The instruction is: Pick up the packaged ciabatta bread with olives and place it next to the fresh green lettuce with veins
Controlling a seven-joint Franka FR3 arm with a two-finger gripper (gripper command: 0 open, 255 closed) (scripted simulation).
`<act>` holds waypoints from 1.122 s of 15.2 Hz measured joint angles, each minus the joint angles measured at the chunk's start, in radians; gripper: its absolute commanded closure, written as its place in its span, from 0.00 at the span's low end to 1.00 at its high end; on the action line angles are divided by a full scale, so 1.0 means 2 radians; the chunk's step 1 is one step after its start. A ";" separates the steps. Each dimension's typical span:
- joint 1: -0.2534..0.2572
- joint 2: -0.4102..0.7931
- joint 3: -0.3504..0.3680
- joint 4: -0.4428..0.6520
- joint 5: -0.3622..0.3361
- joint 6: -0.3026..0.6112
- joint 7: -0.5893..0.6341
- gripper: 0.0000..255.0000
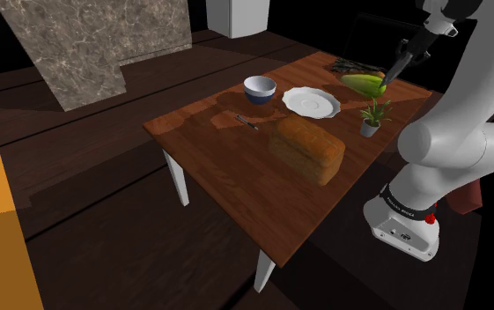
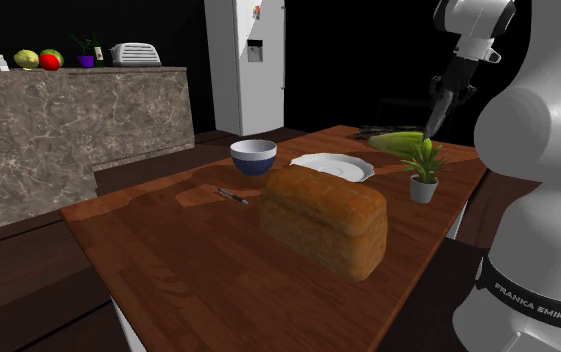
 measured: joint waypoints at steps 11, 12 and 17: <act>0.000 0.007 -0.001 -0.006 -0.005 -0.002 0.002 0.00; 0.000 0.004 -0.002 -0.002 -0.008 -0.012 0.004 0.00; -0.002 -0.005 -0.006 0.015 -0.018 -0.045 0.011 0.00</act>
